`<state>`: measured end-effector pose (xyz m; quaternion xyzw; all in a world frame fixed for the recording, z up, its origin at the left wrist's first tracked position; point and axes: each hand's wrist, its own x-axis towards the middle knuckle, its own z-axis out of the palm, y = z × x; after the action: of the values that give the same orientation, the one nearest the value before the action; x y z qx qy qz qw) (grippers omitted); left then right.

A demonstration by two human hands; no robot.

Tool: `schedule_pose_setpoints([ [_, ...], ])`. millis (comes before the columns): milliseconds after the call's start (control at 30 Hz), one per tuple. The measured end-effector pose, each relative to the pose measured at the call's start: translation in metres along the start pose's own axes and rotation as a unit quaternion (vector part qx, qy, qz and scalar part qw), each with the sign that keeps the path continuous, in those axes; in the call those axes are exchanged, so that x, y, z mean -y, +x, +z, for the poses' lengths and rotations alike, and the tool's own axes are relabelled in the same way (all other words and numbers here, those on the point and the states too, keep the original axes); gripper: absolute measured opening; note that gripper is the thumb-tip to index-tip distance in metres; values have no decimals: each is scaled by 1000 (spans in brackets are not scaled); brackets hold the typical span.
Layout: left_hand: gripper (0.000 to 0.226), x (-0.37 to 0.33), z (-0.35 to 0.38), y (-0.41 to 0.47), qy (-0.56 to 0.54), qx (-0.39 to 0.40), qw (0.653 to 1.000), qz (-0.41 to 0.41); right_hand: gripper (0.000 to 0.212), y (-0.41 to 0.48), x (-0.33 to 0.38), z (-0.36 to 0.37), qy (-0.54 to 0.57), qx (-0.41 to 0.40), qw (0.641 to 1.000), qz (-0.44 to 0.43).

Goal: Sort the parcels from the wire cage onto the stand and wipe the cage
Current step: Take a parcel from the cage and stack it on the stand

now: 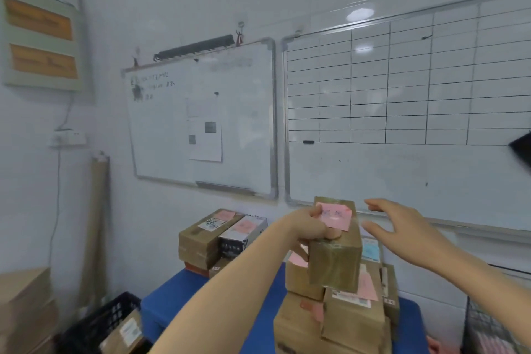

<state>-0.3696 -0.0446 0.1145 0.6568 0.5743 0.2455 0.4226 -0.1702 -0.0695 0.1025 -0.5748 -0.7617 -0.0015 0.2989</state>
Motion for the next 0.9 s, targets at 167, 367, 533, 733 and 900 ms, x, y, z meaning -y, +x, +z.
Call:
schedule_pose_setpoints([
  [167, 84, 26, -39, 24, -1, -26, 1000, -1, 55, 34, 15, 29, -1, 20, 1000, -18],
  [367, 86, 48, -69, 50, -7, -51, 999, -7, 54, 72, 35, 60, 15, 36, 998, -42],
  [533, 86, 74, -100, 70, -9, -54, 998, -26, 53, 98, 49, 89, 22, 59, 997, -44],
  [733, 83, 118, -176, 110, -4, -56, 998, -39, 51, 149, 79, 147, 26, 49, 998, -32],
  [900, 84, 162, -262, 153, 23, -48, 997, -53, 54, 202, 127, 212, 29, 44, 999, -14],
])
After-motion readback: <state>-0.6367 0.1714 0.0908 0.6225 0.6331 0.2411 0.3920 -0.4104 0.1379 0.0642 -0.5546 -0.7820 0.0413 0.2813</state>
